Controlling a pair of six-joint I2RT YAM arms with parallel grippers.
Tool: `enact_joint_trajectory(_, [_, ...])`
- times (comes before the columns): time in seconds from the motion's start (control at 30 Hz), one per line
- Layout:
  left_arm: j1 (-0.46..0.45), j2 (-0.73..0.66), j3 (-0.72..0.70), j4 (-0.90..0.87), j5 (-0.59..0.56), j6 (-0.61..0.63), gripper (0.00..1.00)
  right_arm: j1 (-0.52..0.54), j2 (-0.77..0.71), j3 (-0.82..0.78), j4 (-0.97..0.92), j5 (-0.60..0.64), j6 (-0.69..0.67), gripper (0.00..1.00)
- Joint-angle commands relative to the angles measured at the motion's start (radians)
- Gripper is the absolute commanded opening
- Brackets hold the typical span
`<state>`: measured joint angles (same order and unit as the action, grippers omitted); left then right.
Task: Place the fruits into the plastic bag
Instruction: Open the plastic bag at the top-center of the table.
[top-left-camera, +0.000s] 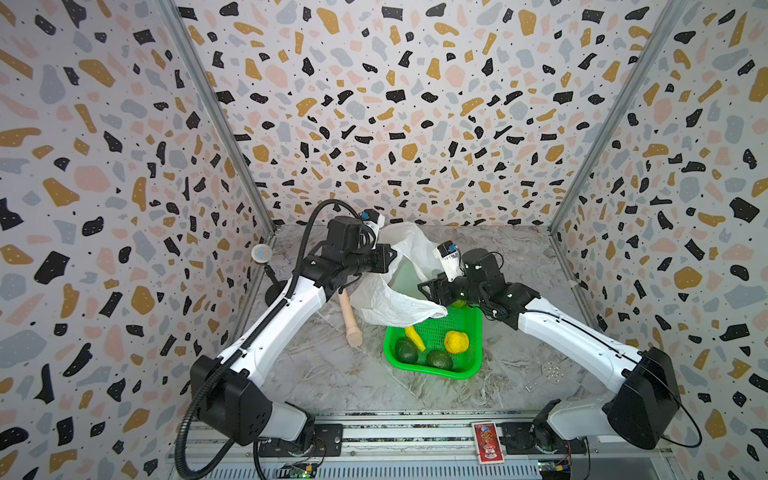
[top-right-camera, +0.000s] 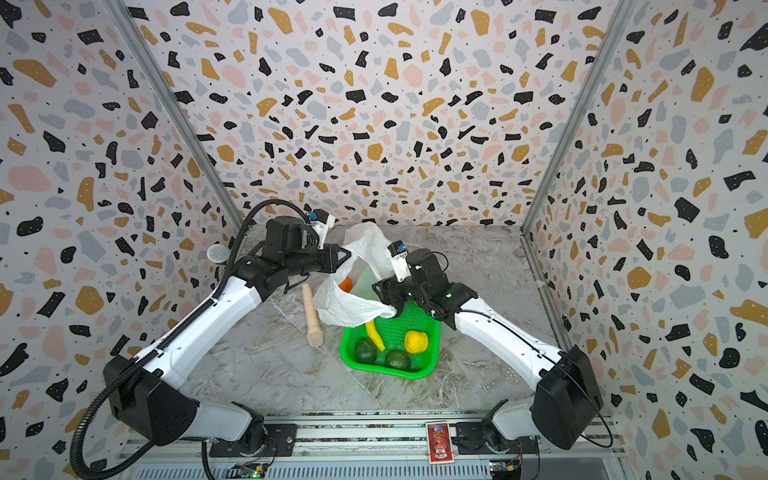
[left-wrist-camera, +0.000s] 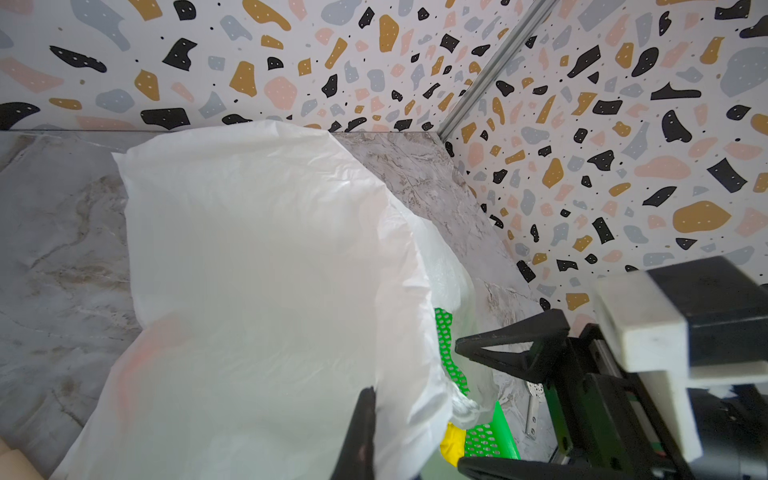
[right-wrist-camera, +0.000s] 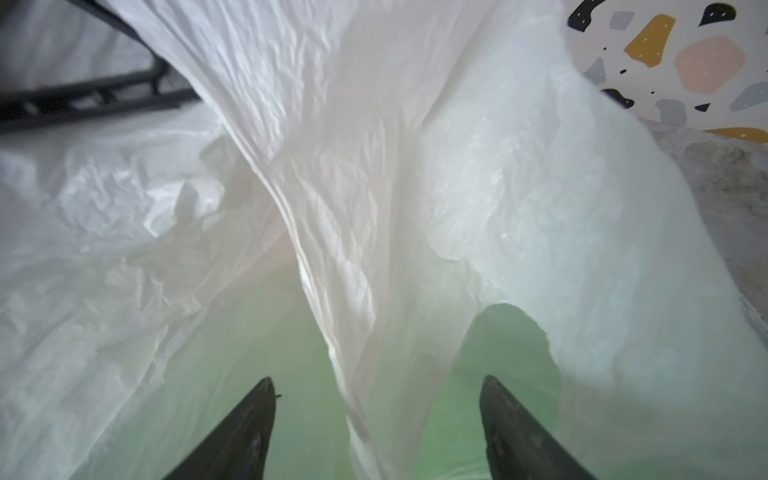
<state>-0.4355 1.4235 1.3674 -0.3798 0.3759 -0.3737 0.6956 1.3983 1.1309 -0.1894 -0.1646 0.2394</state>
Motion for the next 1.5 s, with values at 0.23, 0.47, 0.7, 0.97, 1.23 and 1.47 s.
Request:
enact_joint_trajectory(0.23, [-0.019, 0.002, 0.017, 0.014, -0.024, 0.028, 0.00, 0.045, 0.057, 0.073, -0.045, 0.122, -0.083, 0.46])
enact_joint_trajectory(0.47, [-0.030, 0.007, 0.013, -0.013, -0.071, 0.054, 0.00, 0.021, -0.001, 0.089, 0.038, 0.224, -0.087, 0.04])
enact_joint_trajectory(0.7, [-0.043, 0.017, 0.025, -0.053, -0.133, 0.084, 0.00, -0.026, -0.038, 0.124, 0.173, 0.241, -0.060, 0.03])
enact_joint_trajectory(0.97, [-0.044, 0.023, 0.021, -0.059, -0.145, 0.091, 0.00, -0.091, -0.060, 0.074, 0.355, 0.298, 0.128, 0.05])
enact_joint_trajectory(1.23, [-0.043, 0.000, -0.014, -0.010, -0.007, 0.084, 0.00, -0.135, -0.002, 0.109, 0.412, 0.336, 0.151, 0.10])
enact_joint_trajectory(1.47, [-0.034, -0.009, -0.017, -0.010, 0.008, 0.088, 0.00, -0.214, 0.022, 0.152, 0.373, 0.278, 0.177, 0.37])
